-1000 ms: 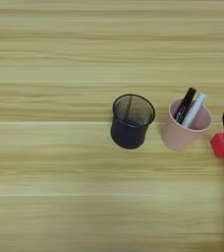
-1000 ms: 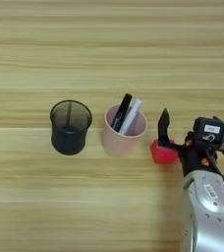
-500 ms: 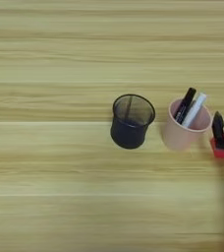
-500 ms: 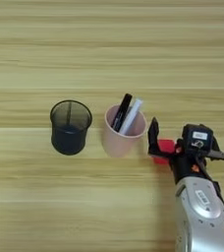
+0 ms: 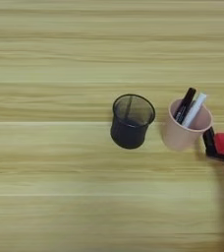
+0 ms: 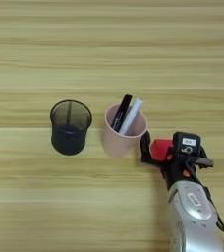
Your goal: Move the objects on the table
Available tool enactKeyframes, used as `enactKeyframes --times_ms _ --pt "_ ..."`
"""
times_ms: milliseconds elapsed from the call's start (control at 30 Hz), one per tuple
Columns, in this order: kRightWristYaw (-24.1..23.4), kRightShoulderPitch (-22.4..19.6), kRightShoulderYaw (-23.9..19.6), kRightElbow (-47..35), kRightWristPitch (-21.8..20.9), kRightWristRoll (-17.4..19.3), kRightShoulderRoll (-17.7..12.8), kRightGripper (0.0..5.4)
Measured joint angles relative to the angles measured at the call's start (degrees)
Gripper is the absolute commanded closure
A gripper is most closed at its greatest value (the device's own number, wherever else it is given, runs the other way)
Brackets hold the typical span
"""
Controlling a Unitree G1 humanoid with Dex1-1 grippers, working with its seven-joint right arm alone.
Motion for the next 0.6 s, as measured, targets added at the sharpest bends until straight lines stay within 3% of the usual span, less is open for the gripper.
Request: enactKeyframes --times_ms 600 --pt "-0.1 0.1 0.6 1.3 1.8 -0.2 0.0 0.06"
